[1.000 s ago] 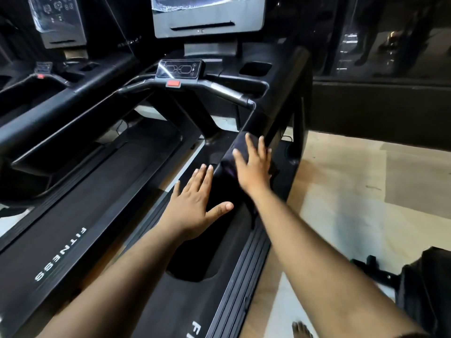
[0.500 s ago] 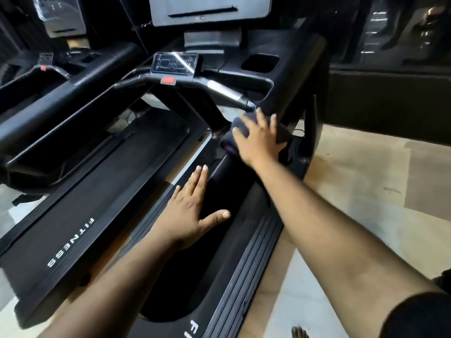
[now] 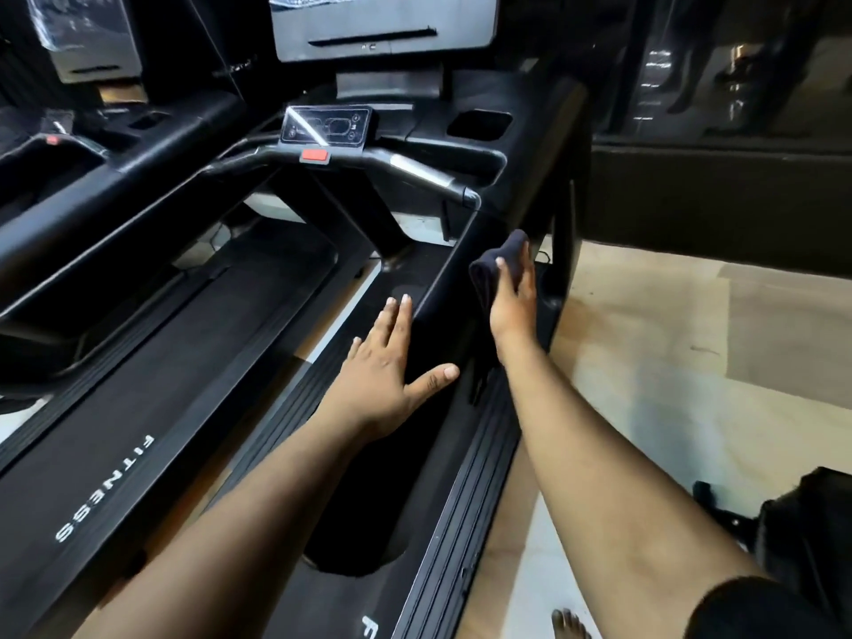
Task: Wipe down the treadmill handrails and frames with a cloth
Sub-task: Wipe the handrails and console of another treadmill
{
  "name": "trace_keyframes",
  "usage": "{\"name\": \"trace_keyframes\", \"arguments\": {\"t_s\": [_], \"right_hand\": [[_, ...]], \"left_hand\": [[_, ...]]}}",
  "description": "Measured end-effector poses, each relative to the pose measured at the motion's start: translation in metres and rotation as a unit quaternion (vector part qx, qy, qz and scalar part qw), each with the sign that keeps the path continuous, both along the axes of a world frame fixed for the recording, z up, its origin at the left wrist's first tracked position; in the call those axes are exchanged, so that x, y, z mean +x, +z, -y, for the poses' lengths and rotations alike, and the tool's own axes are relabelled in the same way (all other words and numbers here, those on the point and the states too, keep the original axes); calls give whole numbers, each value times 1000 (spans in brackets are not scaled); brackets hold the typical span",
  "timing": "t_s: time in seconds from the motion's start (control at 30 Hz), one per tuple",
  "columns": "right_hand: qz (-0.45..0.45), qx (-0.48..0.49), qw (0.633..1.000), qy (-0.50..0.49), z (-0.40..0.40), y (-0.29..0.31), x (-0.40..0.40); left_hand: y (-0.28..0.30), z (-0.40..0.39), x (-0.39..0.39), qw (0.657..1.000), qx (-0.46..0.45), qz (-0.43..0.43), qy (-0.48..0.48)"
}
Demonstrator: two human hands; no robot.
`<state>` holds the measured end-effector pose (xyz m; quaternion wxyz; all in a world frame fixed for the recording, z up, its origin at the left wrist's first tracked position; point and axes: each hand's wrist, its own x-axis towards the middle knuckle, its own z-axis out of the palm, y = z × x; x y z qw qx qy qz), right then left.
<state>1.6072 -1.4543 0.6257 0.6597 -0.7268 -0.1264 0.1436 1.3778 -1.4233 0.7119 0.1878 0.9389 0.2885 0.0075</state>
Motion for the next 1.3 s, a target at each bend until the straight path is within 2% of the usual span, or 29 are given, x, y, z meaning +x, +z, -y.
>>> {"name": "trace_keyframes", "arguments": {"t_s": [0.07, 0.2, 0.27, 0.33, 0.4, 0.47, 0.5, 0.57, 0.63, 0.67, 0.73, 0.83, 0.93, 1.1, 1.2, 1.3], "right_hand": [[-2, 8, 1000, 11, 9, 0, -31], [72, 28, 995, 61, 45, -8, -137], [62, 45, 995, 68, 45, -14, -132], [-5, 86, 996, 32, 30, -16, -90], [-195, 131, 971, -41, 18, -8, -46], [-241, 110, 962, -64, 11, -11, -30], [-210, 76, 973, -62, 13, -10, -39], [-53, 35, 997, -40, 15, -8, -65], [105, -55, 993, 25, 18, 6, -82], [122, -97, 986, 64, 17, 13, -72], [155, -112, 976, 108, 8, 25, -35], [182, -140, 966, 118, -26, 37, 60], [181, -189, 957, 126, -48, 48, 92], [260, -73, 946, 180, 0, 7, 25], [289, -56, 940, 170, -15, 4, 63], [236, -96, 959, 125, -50, 27, 120]], "left_hand": [[-2, -2, 0, 1000, 2, 5, -5], [-8, -8, 2, 1000, -2, 13, -3], [-10, -8, 1, 1000, 6, 10, -4], [-10, -8, 2, 1000, 16, -1, -6], [-9, -6, 2, 1000, 23, -15, -7], [-7, -5, 1, 999, 37, -27, -6], [-7, -5, 2, 998, 46, -33, -6], [-5, -10, 13, 996, 77, -37, -9], [-3, -17, 29, 995, 99, -27, -15], [-3, -19, 43, 996, 87, -29, -12], [-1, -24, 63, 997, 71, -21, -7], [2, -32, 93, 998, 58, -37, 0], [6, -38, 116, 996, 78, -44, -1], [4, -55, 143, 999, 33, -28, -11], [-1, -57, 144, 1000, 19, -17, -4], [2, -53, 143, 999, 36, -25, 3]]}}
